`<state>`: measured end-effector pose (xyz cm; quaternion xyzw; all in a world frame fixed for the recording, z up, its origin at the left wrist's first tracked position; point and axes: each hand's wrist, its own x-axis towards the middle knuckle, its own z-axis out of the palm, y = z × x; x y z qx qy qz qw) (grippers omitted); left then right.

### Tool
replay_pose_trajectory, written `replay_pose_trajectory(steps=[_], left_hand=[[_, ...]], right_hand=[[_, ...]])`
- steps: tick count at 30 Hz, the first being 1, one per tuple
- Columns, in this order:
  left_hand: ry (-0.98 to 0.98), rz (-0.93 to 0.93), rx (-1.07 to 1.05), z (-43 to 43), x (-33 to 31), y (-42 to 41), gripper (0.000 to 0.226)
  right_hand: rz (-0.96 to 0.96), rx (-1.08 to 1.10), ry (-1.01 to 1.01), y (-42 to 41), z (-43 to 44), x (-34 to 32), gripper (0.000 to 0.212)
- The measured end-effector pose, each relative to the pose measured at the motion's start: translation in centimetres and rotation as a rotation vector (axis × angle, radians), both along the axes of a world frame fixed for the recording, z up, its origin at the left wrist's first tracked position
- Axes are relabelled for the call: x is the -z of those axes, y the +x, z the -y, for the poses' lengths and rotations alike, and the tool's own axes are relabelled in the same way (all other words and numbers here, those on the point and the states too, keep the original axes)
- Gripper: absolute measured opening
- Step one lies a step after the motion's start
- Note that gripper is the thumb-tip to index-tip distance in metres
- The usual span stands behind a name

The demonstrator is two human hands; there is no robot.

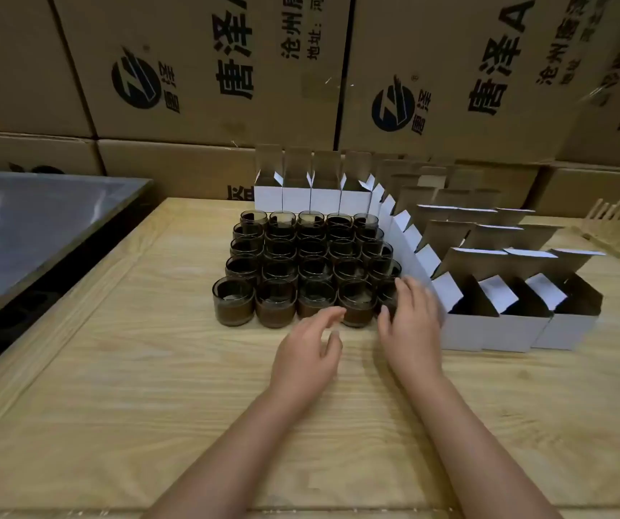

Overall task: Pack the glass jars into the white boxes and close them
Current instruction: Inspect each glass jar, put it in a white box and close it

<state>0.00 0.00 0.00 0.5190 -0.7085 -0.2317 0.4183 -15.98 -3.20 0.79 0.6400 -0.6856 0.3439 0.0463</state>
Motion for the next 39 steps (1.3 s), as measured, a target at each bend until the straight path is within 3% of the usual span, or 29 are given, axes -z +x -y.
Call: replay_pose_trajectory(steps=[5,11,18,22,29,31,35,39], left_hand=[[0.055,-0.104,-0.058,0.8,1.4,0.1,0.034],[0.086,-0.153,-0.048,0.9,1.4,0.5,0.033],[0.140,-0.122,0.132,1.0,1.3,0.7,0.088],[0.118,-0.217,0.157,0.9,1.3,0.8,0.091],[0.117,-0.353,0.064,0.9,0.8,1.3,0.075],[0.084,-0.361,0.021,0.9,0.7,1.2,0.075],[0.060,-0.354,0.036,1.2,0.8,1.2,0.074],[0.040,-0.352,0.061,1.2,0.8,1.3,0.073]], right_hand=[[-0.090,0.025,0.080,-0.8,1.2,1.3,0.035],[0.016,0.091,0.055,-0.3,-0.1,0.5,0.022],[-0.037,-0.039,-0.354,2.0,-3.7,-0.4,0.016],[-0.028,-0.215,-0.451,3.3,-4.7,-0.1,0.017],[0.085,-0.482,-0.323,4.9,-5.1,0.7,0.021],[0.229,-0.514,-0.267,4.8,-4.9,0.5,0.029],[0.556,-0.549,-0.052,4.2,-4.2,0.2,0.065],[0.780,-0.647,0.171,3.8,-3.9,0.2,0.059]])
